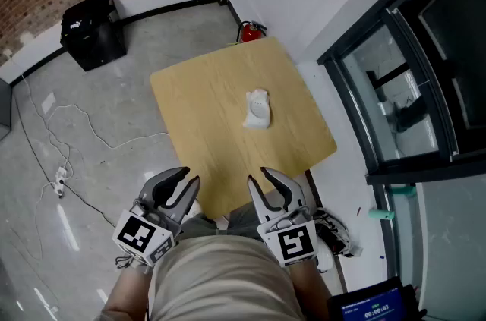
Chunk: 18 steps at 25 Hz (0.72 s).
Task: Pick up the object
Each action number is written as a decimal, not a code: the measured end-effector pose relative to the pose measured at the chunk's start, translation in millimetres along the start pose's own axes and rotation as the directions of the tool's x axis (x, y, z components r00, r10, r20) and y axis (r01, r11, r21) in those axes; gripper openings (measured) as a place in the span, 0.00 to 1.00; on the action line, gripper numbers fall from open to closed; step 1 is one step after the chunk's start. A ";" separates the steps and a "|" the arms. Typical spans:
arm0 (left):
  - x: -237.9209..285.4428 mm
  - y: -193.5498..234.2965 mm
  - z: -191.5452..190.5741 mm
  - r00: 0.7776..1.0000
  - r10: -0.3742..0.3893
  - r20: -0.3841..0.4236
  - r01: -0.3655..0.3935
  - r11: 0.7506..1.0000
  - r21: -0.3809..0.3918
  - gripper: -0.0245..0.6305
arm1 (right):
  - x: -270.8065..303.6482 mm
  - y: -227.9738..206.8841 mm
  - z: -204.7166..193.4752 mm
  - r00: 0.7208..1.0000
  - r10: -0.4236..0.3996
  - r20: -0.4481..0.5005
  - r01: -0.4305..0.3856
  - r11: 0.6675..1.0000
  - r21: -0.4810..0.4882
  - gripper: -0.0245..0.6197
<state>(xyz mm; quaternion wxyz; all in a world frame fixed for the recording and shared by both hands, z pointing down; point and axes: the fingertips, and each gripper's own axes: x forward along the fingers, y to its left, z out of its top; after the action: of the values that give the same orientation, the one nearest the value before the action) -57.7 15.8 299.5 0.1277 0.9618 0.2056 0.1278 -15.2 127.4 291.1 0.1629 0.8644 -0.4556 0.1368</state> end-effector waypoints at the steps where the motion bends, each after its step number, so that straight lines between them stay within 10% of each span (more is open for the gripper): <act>1: 2.6 3.7 -0.9 1.000 0.012 -0.002 -0.012 1.000 -0.005 0.19 | 6.5 -1.0 -2.3 1.000 0.018 -0.011 -0.018 1.000 -0.011 0.20; 12: 55.2 27.8 -16.9 0.968 0.250 0.015 -0.244 0.957 -0.157 0.19 | 82.2 -50.6 -28.2 0.943 0.317 -0.107 -0.331 0.930 -0.162 0.20; 18: 109.7 31.6 -55.4 0.924 0.378 -0.062 -0.380 0.888 -0.259 0.19 | 119.4 -94.3 -86.3 0.824 0.486 -0.291 -0.560 0.775 -0.294 0.21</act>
<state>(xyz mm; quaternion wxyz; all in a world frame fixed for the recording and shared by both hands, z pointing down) 34.0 45.6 382.0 0.2275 0.9567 -0.0046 0.1815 121.1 123.8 400.7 0.3211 0.6384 -0.6773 0.1749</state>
